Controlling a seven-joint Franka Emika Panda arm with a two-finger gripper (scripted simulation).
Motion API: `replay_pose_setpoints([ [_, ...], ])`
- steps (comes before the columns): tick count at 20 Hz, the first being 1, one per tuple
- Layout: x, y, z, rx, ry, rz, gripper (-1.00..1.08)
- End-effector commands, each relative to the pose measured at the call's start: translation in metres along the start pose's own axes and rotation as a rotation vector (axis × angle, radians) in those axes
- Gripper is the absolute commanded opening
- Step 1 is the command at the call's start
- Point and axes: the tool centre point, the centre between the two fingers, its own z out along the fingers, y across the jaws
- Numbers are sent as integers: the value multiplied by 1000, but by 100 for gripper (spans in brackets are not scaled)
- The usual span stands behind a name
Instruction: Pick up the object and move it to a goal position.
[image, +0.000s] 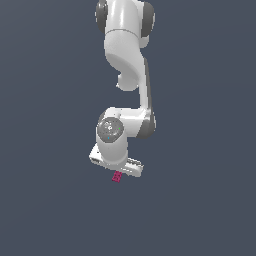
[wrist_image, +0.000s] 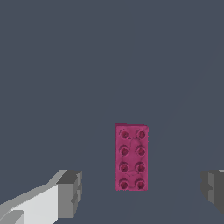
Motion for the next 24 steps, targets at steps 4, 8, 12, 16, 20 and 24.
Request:
replay_pose_setpoints([
  [4, 0, 0, 14, 0, 0, 1, 100],
  [8, -1, 0, 36, 0, 0, 2, 100],
  [12, 0, 0, 49, 0, 1, 3, 100],
  [16, 1, 0, 50, 0, 1, 3, 100],
  [20, 1, 0, 50, 0, 1, 3, -100],
  [24, 1, 0, 50, 0, 1, 3, -100],
])
